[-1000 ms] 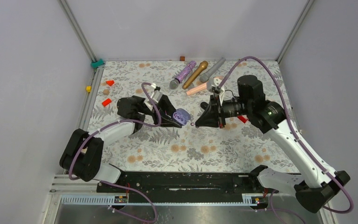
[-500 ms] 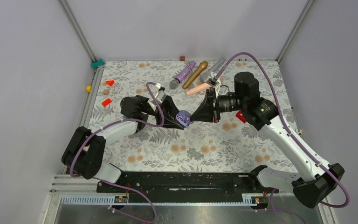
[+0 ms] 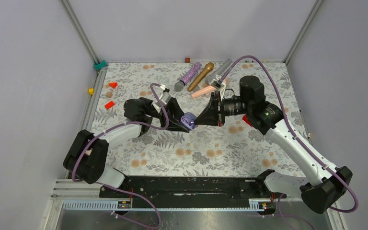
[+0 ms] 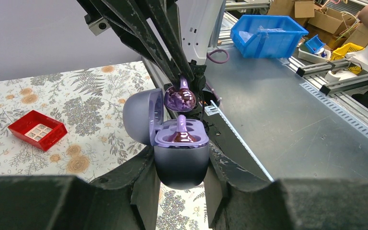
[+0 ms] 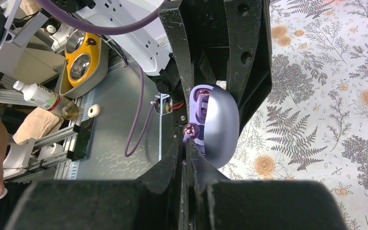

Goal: Insert the wireless bluetooth earbuds into the charging case
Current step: Place the earbud in the charging case.

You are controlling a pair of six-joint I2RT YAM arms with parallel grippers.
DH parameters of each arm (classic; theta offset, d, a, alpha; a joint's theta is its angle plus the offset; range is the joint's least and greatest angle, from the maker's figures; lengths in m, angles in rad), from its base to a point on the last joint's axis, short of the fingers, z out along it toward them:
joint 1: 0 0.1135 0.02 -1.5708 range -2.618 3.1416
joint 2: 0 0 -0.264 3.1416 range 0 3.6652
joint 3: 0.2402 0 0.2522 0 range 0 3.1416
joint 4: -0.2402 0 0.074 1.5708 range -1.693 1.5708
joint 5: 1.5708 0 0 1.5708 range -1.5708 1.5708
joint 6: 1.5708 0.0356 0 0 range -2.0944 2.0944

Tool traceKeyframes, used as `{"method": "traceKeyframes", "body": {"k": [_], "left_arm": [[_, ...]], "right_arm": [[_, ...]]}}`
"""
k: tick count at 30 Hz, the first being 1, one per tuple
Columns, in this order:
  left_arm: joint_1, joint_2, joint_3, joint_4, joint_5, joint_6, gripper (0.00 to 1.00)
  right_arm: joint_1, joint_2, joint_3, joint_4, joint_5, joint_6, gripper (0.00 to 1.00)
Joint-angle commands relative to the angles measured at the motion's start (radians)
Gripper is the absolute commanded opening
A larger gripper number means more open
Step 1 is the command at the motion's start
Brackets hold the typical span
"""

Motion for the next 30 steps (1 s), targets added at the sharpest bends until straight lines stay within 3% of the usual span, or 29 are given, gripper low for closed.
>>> {"method": "traceKeyframes", "body": {"k": [1,20,30], "left_arm": [[-0.003,-0.01,0.031,0.052,-0.026,0.001,0.12],[-0.002,-0.019,0.027,0.053,-0.036,0.005,0.11],[0.002,-0.038,0.027,0.053,-0.034,0.0,0.11]], "right_arm": [[-0.001,-0.002,-0.004,0.066,-0.007,0.034,0.08],[0.022,0.022,-0.055,0.166,-0.016,0.104,0.08],[0.029,-0.001,-0.065,0.076,0.059,-0.001,0.09]]}}
